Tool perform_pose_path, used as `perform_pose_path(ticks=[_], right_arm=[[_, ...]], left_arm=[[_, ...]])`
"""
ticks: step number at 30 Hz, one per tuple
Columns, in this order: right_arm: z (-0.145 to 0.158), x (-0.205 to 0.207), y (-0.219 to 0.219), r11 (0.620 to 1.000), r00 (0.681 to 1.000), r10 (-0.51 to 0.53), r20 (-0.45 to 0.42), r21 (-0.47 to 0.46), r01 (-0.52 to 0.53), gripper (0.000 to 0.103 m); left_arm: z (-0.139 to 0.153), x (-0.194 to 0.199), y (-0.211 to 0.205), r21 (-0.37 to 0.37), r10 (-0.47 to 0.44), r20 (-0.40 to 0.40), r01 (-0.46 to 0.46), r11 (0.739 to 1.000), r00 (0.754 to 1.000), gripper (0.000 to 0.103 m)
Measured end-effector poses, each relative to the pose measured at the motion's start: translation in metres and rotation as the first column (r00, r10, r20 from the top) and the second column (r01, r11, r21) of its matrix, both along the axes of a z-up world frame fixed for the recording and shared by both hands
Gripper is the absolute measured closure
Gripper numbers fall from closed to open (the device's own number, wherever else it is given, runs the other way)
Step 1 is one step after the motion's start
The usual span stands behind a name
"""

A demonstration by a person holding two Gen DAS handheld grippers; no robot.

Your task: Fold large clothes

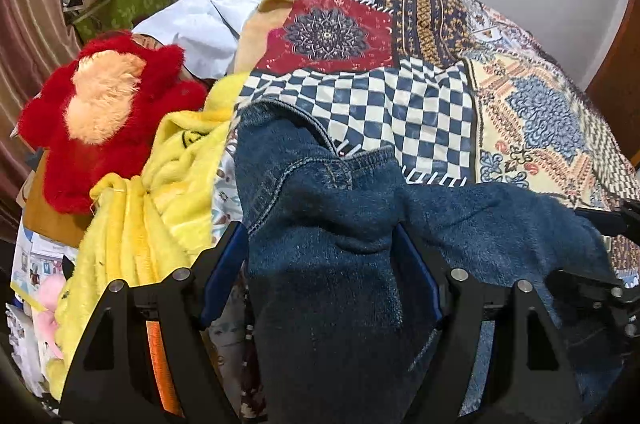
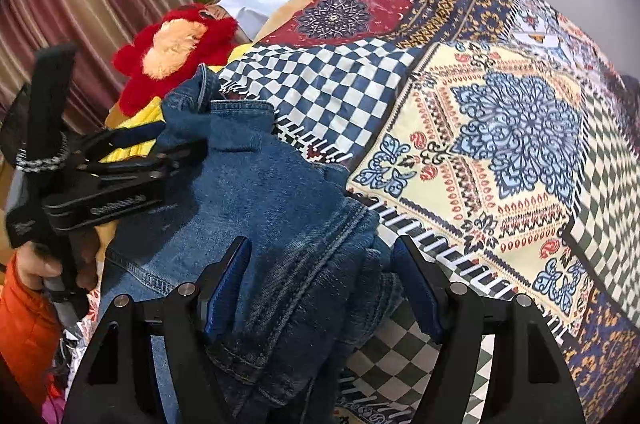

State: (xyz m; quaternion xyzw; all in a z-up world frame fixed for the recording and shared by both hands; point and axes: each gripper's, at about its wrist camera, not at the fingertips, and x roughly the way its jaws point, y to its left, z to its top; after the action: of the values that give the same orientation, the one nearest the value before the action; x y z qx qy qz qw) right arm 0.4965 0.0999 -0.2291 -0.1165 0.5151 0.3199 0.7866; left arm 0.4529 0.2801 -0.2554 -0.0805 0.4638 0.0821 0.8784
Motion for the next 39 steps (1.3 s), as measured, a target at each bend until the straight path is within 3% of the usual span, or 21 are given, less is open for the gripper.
perform_pose_path(ticks=[5, 9, 13, 16, 21, 25, 29, 31, 35, 37, 39], right_arm=[[0.028, -0.016, -0.005, 1.000, 0.997, -0.014, 0.075, -0.007, 0.015, 0.032], [0.079, -0.048, -0.014, 0.999, 0.980, 0.007, 0.200, 0.032, -0.014, 0.032], [0.139, -0.091, -0.033, 0.992, 0.951, -0.017, 0.307, 0.127, -0.024, 0.032], [0.177, -0.124, -0.048, 0.980, 0.925, -0.040, 0.378, 0.196, -0.038, 0.032], [0.243, -0.207, -0.081, 0.951, 0.828, -0.099, 0.552, 0.298, -0.086, 0.032], [0.266, -0.266, -0.099, 0.928, 0.770, -0.143, 0.622, 0.356, -0.115, 0.032], [0.272, -0.308, -0.113, 0.912, 0.750, -0.178, 0.638, 0.393, -0.118, 0.032], [0.272, -0.329, -0.119, 0.911, 0.735, -0.195, 0.650, 0.397, -0.108, 0.032], [0.270, -0.356, -0.124, 0.924, 0.699, -0.214, 0.683, 0.373, -0.082, 0.032], [0.268, -0.364, -0.125, 0.929, 0.687, -0.221, 0.692, 0.365, -0.068, 0.032], [0.266, -0.372, -0.125, 0.930, 0.687, -0.224, 0.691, 0.362, -0.061, 0.023]], left_arm=[[0.032, -0.021, -0.011, 0.036, -0.015, 0.047, 0.013, 0.999, 0.999, 0.029], [0.082, -0.056, -0.026, 0.095, -0.049, 0.138, 0.036, 0.995, 0.989, 0.029], [0.139, -0.108, -0.045, 0.132, -0.077, 0.276, 0.041, 0.990, 0.958, 0.029], [0.179, -0.158, -0.060, 0.138, -0.086, 0.392, 0.033, 0.990, 0.916, 0.029], [0.231, -0.238, -0.087, 0.170, -0.102, 0.547, 0.009, 0.985, 0.831, 0.029], [0.256, -0.293, -0.103, 0.133, -0.068, 0.638, -0.023, 0.991, 0.767, 0.029], [0.267, -0.337, -0.118, 0.135, -0.051, 0.698, -0.062, 0.989, 0.714, 0.029], [0.268, -0.354, -0.124, 0.144, -0.033, 0.706, -0.098, 0.985, 0.707, 0.029], [0.263, -0.369, -0.134, 0.157, -0.023, 0.693, -0.119, 0.980, 0.721, 0.028], [0.260, -0.373, -0.138, 0.161, -0.018, 0.686, -0.128, 0.979, 0.728, 0.017], [0.256, -0.377, -0.140, 0.140, -0.002, 0.688, -0.130, 0.982, 0.725, 0.007]])
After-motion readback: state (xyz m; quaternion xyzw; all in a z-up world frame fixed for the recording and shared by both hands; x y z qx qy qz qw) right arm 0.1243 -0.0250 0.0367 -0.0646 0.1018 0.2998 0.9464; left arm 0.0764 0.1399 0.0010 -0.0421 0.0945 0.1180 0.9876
